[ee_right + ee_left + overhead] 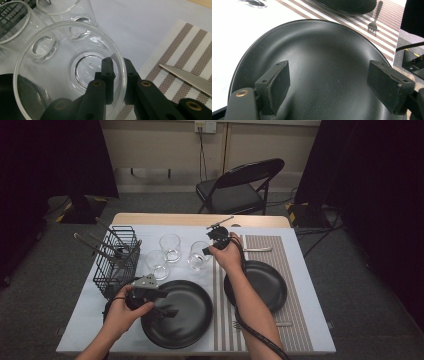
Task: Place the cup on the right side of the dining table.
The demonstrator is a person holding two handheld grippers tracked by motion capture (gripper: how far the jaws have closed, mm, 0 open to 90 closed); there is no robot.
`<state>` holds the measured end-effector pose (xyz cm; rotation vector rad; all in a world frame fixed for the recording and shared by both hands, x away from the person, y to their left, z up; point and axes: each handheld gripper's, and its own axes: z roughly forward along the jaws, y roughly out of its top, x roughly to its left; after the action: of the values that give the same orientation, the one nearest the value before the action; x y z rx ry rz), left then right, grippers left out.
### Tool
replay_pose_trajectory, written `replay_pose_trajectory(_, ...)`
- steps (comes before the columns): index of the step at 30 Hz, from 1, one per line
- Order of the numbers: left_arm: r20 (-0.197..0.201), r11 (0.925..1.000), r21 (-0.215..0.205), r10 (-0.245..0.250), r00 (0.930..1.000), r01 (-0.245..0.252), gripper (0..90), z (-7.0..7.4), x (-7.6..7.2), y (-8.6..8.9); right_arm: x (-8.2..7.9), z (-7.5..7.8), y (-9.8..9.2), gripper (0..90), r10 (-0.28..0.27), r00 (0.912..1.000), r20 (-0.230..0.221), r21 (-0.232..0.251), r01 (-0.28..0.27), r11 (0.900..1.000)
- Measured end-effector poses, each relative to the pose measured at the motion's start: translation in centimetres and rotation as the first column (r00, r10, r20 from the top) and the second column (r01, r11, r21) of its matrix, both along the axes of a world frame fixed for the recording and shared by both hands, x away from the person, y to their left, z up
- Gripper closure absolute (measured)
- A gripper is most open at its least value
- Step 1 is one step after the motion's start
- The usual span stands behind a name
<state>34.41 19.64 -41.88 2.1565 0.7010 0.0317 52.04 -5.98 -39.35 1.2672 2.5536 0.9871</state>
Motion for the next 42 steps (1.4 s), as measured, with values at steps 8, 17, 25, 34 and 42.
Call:
replay_pose_trajectory(8, 0.001, 1.0, -0.003, 0.009, 1.0, -0.009, 18.6, 0.1, 0.1, 0.0, 0.0, 0.1, -0.8, 83.1, -0.021, 0.9998, 0.001, -0.006, 0.021, 1.0)
replay_pose_trajectory(17, -0.003, 1.0, -0.008, 0.005, 1.0, -0.005, 18.3, 0.0, 0.1, -0.1, 0.3, 0.0, -1.9, 83.2, -0.042, 0.9991, 0.008, -0.007, 0.042, 0.999)
replay_pose_trajectory(25, 0.0, 1.0, -0.004, 0.007, 1.0, -0.007, 18.4, 0.1, 0.1, 0.0, 0.5, -0.2, -2.8, 83.3, -0.065, 0.9979, 0.004, -0.007, 0.065, 0.998)
replay_pose_trajectory(34, 0.0, 1.0, -0.001, 0.004, 1.0, -0.004, 18.4, 0.1, 0.2, -0.1, 0.6, -0.1, -3.1, 83.4, -0.073, 0.9973, 0.004, -0.009, 0.073, 0.997)
replay_pose_trajectory(42, -0.002, 0.9999, -0.007, 0.01, 0.9999, -0.011, 18.3, 0.1, 0.2, 0.1, 0.7, -0.2, -3.7, 83.4, -0.087, 0.9962, 0.008, -0.014, 0.087, 0.996)
